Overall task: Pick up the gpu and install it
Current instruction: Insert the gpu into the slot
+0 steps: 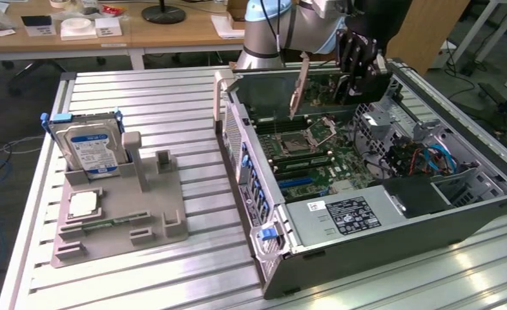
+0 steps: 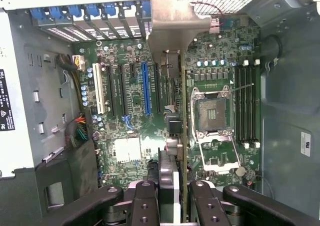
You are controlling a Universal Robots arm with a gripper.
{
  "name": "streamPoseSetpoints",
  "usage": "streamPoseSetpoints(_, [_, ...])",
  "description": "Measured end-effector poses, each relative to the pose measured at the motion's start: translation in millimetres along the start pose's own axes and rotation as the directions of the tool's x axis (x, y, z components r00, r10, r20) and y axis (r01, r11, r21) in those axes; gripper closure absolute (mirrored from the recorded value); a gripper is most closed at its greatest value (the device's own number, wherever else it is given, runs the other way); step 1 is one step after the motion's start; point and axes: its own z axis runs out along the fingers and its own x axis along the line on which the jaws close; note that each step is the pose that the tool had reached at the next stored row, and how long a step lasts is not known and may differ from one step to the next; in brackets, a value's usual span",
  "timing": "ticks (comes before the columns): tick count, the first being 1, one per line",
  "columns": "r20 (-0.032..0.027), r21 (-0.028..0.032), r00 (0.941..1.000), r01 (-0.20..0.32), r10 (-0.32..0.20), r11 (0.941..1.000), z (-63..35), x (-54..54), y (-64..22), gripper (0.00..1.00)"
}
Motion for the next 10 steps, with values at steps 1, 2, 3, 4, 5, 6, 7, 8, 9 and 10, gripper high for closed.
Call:
streamPoseSetpoints(1, [0.0,-0.0001,1.0,0.001,-0.001,1.0,0.8,0.7,-0.1,0.72])
streamPoseSetpoints(2, [0.0008,-0.0002,1.0,0.004,-0.004,1.0,1.7,1.1,0.0,0.72])
streamPoseSetpoints(3, [0.0008,-0.0003,1.0,0.006,-0.006,1.0,2.6,1.2,0.1,0.72])
streamPoseSetpoints(4, [0.0007,-0.0003,1.0,0.007,-0.007,1.0,4.1,0.8,0.2,0.72])
streamPoseSetpoints(5, [0.0008,-0.0003,1.0,0.008,-0.008,1.0,5.3,0.6,0.2,0.72])
streamPoseSetpoints(6, [0.0012,-0.0003,1.0,0.008,-0.008,1.0,6.1,0.6,0.1,0.72])
streamPoseSetpoints(7, [0.0013,-0.0003,1.0,0.009,-0.009,1.0,6.8,0.6,0.0,0.72])
streamPoseSetpoints(8, [0.0013,-0.0004,0.9999,0.013,-0.013,0.9999,7.1,0.5,-1.0,0.72])
streamPoseSetpoints(9, [0.0023,-0.0007,0.9998,0.021,-0.021,0.9998,7.7,0.4,-1.6,0.72])
streamPoseSetpoints(10, [0.0046,-0.001,0.9996,0.029,-0.029,0.9996,8.4,0.5,-1.6,0.72])
